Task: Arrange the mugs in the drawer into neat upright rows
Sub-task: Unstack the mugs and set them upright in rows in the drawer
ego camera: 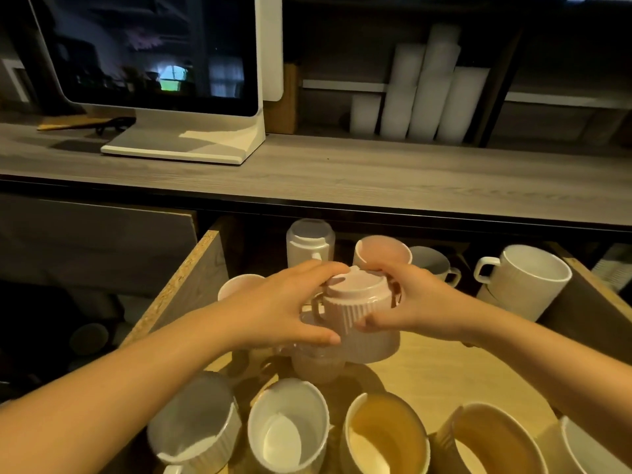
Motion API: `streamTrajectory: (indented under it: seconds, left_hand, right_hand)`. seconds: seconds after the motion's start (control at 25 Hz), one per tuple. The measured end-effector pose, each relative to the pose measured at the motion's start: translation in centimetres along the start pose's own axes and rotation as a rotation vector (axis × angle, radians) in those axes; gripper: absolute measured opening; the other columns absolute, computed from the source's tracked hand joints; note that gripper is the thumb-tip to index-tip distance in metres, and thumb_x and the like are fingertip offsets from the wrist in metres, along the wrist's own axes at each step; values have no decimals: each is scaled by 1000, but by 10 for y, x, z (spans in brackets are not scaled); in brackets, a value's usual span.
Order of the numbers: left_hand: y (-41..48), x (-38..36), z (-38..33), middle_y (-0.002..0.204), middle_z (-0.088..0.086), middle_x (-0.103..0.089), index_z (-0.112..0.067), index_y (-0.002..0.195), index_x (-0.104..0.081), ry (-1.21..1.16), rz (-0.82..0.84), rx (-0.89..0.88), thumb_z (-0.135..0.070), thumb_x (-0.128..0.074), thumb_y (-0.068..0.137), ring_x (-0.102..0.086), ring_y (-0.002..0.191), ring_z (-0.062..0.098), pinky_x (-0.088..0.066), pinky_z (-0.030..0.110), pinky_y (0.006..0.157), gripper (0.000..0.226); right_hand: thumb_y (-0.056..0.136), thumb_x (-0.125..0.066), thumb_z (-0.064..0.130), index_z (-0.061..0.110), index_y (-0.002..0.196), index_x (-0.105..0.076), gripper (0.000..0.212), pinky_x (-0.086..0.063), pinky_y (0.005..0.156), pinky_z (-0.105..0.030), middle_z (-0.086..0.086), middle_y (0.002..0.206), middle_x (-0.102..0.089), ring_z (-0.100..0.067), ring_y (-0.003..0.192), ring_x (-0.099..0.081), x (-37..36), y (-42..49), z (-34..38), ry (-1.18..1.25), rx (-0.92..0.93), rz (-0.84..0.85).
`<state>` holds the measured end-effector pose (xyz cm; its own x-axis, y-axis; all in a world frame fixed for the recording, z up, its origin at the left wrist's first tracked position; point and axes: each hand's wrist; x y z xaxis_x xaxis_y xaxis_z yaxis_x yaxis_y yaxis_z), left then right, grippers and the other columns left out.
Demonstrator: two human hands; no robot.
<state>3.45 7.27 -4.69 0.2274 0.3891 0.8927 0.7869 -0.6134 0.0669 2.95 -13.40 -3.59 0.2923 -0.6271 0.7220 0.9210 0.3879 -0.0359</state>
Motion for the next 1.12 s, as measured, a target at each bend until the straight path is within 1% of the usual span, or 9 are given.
streamTrajectory:
  seconds: [0.16, 0.24, 0.4, 0.56, 0.68, 0.8, 0.96, 1.04, 1.12]
  left_hand:
    - [3, -24, -21, 151, -18, -19, -38, 144, -7, 103, -53, -61, -60, -69, 69, -22, 136, 3, -25, 23, 108, 99]
    - [8, -32, -30, 146, -15, -28, -36, 141, -12, 102, -114, -94, -59, -70, 67, -30, 130, 3, -29, 21, 105, 96]
    - [17, -31, -46, 119, -20, -47, -36, 125, -33, -106, -134, -101, -50, -77, 64, -47, 105, -4, -43, 13, 84, 77]
    - [31, -39, -67, 114, -19, -50, -35, 124, -39, -265, -114, 8, -48, -78, 63, -51, 102, 1, -49, 17, 81, 73]
    - [50, -50, -81, 104, -20, -53, -33, 118, -44, -447, -59, 75, -45, -77, 67, -55, 95, 0, -51, 17, 75, 62]
    - [71, -63, -93, 104, -12, -59, -25, 121, -48, -603, 44, 115, -46, -71, 72, -58, 91, 4, -48, 16, 68, 59]
    - [95, -83, -108, 126, -5, -54, -25, 137, -35, -581, 165, 111, -52, -60, 81, -55, 110, 10, -46, 21, 82, 67]
    - [103, -90, -115, 138, -4, -47, -26, 140, -30, -514, 154, 28, -44, -62, 84, -48, 121, 13, -42, 22, 88, 67]
    - [111, -97, -121, 134, -4, -51, -26, 136, -38, -438, 154, -60, -35, -67, 83, -50, 119, 12, -42, 22, 88, 61]
  right_hand:
    - [76, -71, 37, 44, 98, -45, 35, -55, 61, -14, 17, 96, -57, -6, 86, -60, 10, -15, -8, 123, -97, 13]
    - [78, -67, 41, 44, 96, -45, 28, -55, 58, -14, 16, 95, -58, -7, 86, -60, 15, -22, -10, 167, -144, 34]
    - [70, -58, 59, 34, 122, -42, 60, -59, 69, -21, 12, 107, -58, -12, 95, -62, 32, -35, -18, 178, -217, 135]
    - [68, -60, 58, 46, 126, -30, 66, -52, 66, -7, 28, 111, -45, -1, 99, -54, 57, -64, -24, 162, -181, 148]
    - [71, -61, 54, 51, 127, -30, 64, -52, 77, -11, 32, 119, -43, -1, 111, -50, 74, -88, -35, 41, -111, 111]
    - [81, -53, 39, 50, 121, -42, 43, -55, 76, -14, 28, 118, -53, 5, 101, -56, 85, -103, -47, -74, -61, -27]
    - [89, -58, 21, 26, 116, -64, 28, -56, 75, -21, 9, 110, -67, -6, 94, -62, 96, -96, -66, -459, -74, -229]
    - [89, -59, 23, 20, 112, -68, 25, -58, 78, -30, 0, 108, -71, -15, 91, -66, 100, -89, -77, -588, -155, -196]
    - [90, -58, 23, 19, 111, -69, 24, -57, 77, -29, -2, 106, -71, -17, 89, -66, 103, -82, -87, -687, -227, -59]
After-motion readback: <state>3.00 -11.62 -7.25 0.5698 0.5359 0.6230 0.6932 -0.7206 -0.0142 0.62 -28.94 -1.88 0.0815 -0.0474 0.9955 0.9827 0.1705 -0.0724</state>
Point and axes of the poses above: each hand's wrist, its own y-axis towards the middle knuckle, its own x-axis out of the back of the hand, z = x × y
